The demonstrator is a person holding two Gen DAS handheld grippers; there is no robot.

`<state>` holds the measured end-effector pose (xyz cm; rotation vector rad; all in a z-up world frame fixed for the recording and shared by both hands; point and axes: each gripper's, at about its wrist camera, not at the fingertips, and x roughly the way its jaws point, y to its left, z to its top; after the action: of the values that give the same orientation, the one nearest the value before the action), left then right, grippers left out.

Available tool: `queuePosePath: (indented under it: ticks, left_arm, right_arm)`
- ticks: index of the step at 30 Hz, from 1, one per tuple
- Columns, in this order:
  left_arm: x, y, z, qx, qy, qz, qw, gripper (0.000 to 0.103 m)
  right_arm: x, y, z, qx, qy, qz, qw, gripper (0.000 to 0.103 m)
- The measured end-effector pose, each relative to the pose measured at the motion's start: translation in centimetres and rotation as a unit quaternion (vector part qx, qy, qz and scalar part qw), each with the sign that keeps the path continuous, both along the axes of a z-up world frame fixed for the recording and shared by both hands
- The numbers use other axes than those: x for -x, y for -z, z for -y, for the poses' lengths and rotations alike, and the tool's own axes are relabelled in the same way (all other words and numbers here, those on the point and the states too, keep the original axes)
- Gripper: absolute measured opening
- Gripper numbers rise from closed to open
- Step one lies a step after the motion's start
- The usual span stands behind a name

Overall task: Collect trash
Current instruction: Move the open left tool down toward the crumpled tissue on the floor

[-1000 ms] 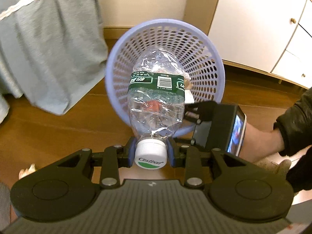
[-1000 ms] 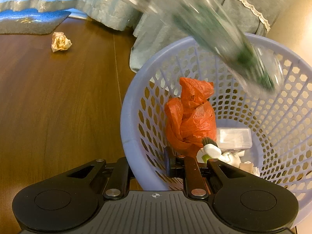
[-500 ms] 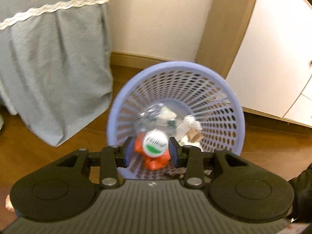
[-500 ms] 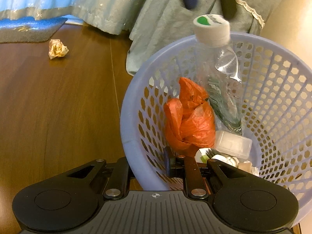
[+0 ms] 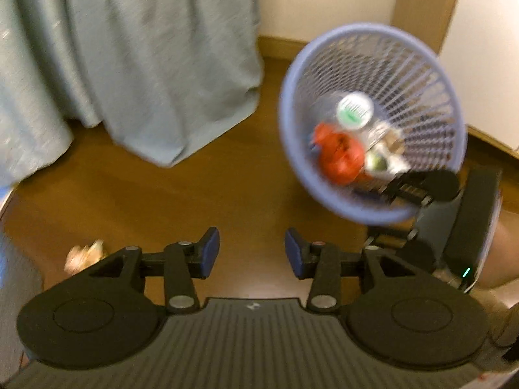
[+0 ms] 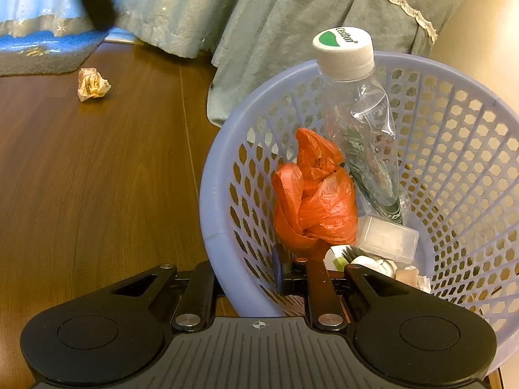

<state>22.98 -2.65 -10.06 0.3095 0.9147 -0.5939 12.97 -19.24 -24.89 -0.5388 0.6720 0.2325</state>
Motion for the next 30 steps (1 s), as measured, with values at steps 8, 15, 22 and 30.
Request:
queuePosePath:
  ticks: [8, 15, 22, 30]
  left_arm:
    - [2.2, 1.4, -6.7, -0.024, -0.067, -0.018, 0.9973, 0.047]
    - [2.8, 2.8, -9.3, -0.041, -0.100, -0.020, 0.9939, 0.052]
    - [2.3, 3.1, -10.1, -0.031, -0.114, -0.019, 0.9928, 0.056]
    - [1.9, 3.4, -11.2, -0.024, -0.125, -0.017, 0.9917, 0.059]
  right_arm:
    - [-0.5, -0.2, -0.1, -0.005, 0.012, -0.002, 1.000, 0.014]
    - [-0.9, -0.2, -0.7, -0.001, 0.018, -0.005, 1.000, 0.014]
    - [-1.7, -0.7, -1.0, -0.007, 0.031, -0.014, 0.999, 0.014]
    - [-1.8, -0.8, -1.7, -0.001, 0.024, -0.008, 1.000, 0.012]
